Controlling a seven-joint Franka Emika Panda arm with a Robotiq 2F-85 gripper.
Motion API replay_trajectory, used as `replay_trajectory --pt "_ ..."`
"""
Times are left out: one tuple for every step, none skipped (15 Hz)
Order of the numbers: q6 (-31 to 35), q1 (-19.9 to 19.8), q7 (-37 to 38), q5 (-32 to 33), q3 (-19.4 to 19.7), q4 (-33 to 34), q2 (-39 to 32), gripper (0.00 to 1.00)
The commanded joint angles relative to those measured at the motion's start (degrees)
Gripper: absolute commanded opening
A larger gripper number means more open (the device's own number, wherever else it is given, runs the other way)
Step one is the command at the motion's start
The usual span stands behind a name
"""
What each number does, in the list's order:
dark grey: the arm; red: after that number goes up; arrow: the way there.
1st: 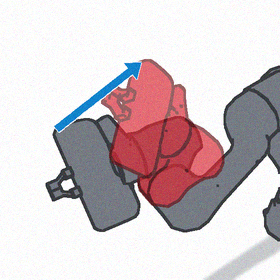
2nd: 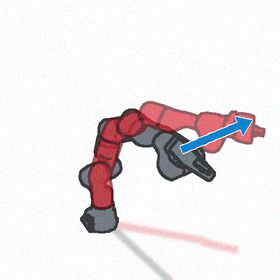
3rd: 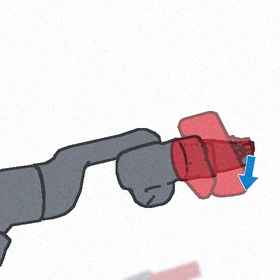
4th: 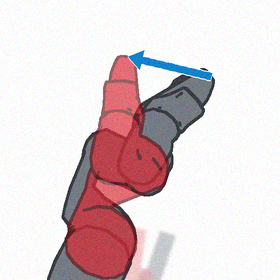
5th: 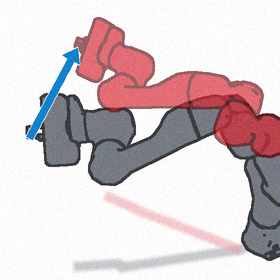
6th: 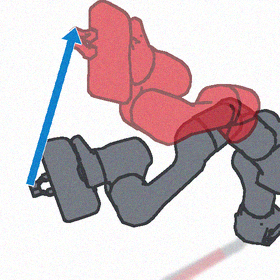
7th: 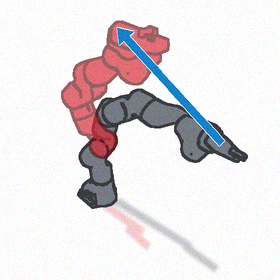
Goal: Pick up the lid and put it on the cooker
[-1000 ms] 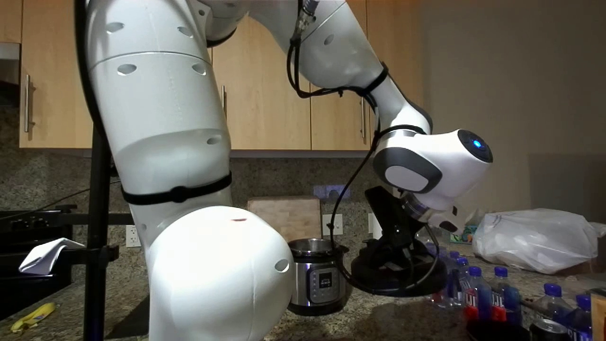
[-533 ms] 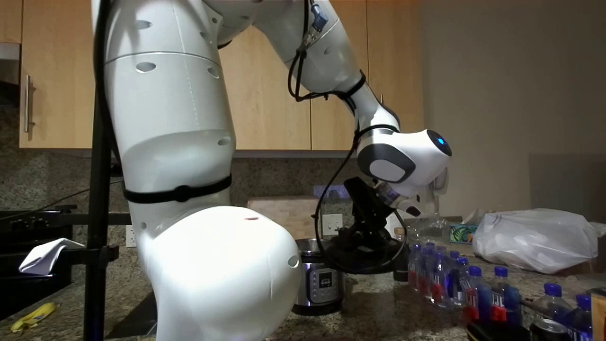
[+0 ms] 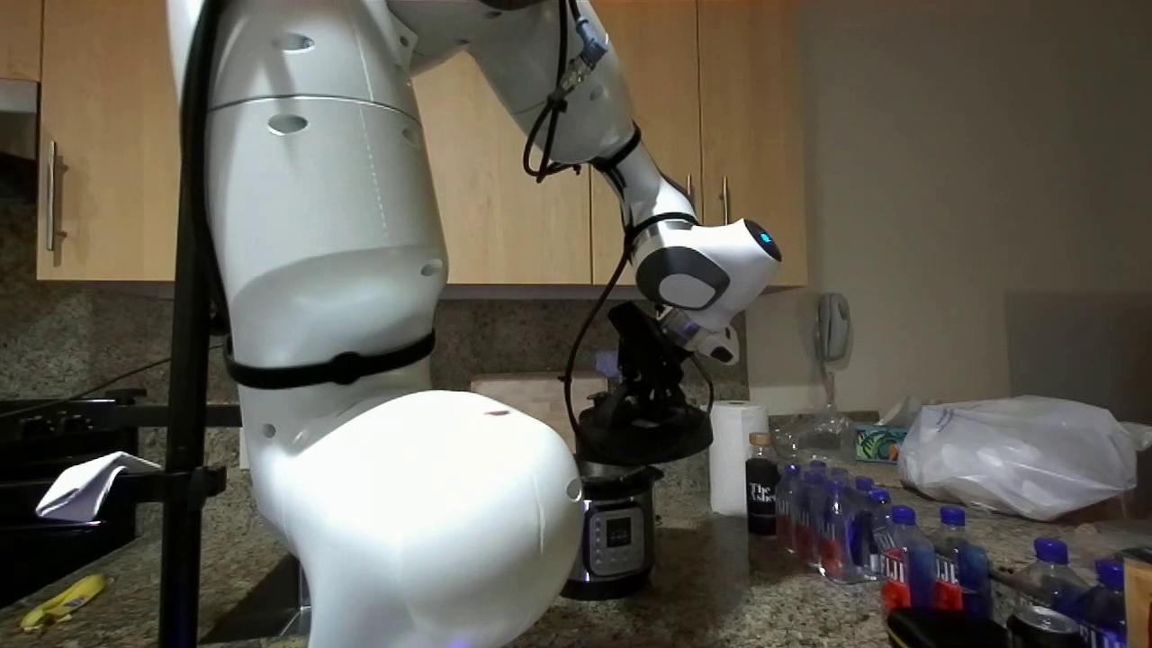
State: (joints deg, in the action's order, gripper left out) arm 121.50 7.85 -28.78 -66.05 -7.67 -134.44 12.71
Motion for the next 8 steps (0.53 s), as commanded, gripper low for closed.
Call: replay_trajectory --pt "1.27 2.14 4.86 2.3 -3.01 4.51 -1.12 0.03" --pt "1.52 2.81 4.91 2.81 -3.78 5.58 -2.43 0.03" --pt "1.17 3.34 4.85 3.08 -4.24 6.56 -3.44 0.03" --pt "0.83 3.82 4.13 2.74 -4.59 7.71 -4.9 0.03" --pt "0.74 4.24 4.05 2.77 -4.98 8.73 -6.23 0.03" --pt "0.33 4.64 3.52 2.48 -5.23 10.43 -8.37 0.03" --pt "-0.03 4.9 3.38 2.46 -5.43 11.86 -10.12 0.03" --pt "0.1 5.28 3.34 2.52 -5.74 13.36 -12.04 0.03"
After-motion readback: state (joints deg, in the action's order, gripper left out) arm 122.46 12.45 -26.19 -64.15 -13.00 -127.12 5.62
